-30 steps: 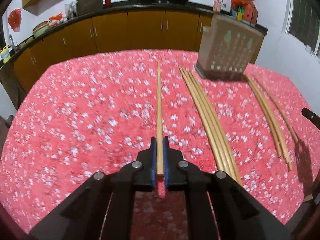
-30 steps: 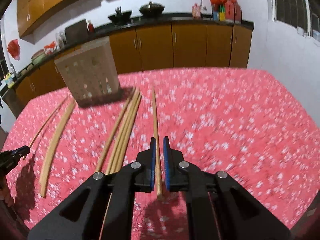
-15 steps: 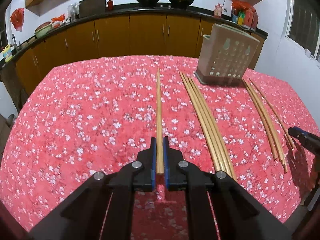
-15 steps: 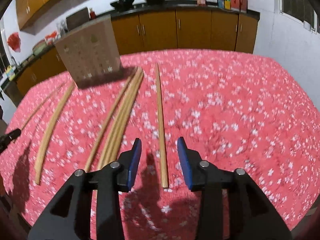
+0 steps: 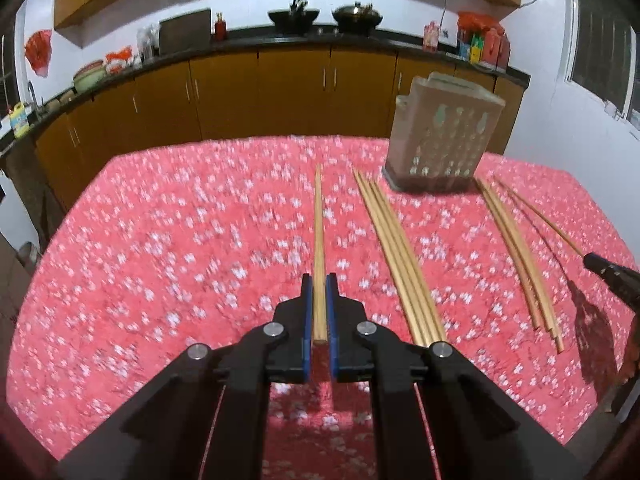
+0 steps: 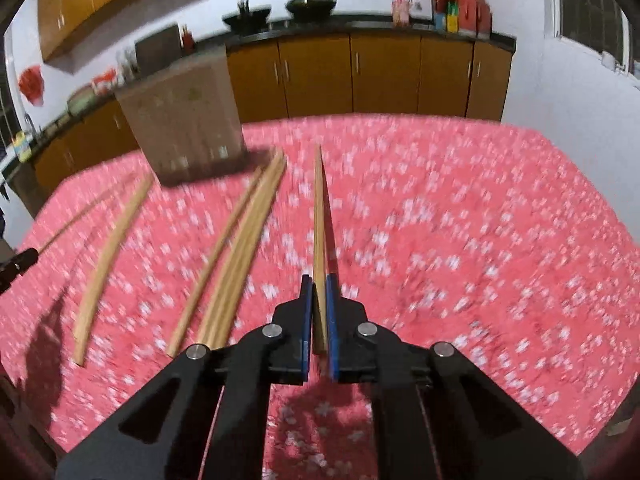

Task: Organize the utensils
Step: 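Lift the left tool's chopstick upright over the beige holder while the right tool does likewise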

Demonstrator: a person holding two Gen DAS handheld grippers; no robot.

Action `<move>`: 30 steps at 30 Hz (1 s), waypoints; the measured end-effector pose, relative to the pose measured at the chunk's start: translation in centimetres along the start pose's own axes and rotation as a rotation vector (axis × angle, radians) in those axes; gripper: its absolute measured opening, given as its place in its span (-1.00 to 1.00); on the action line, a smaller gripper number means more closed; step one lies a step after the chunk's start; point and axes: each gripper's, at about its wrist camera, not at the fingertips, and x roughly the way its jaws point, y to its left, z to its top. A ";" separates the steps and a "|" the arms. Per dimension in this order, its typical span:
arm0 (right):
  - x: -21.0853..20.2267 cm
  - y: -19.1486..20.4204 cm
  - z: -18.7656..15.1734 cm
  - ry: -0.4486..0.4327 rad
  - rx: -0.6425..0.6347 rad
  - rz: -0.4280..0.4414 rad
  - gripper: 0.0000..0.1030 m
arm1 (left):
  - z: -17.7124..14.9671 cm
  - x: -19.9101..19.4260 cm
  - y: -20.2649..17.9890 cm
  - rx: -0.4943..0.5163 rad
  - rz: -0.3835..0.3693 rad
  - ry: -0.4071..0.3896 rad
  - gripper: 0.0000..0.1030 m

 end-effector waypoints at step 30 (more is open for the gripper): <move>-7.0 0.5 9.2 -0.360 0.008 -0.008 -0.85 | 9.3 -7.9 2.0 -0.071 0.006 -0.350 -0.86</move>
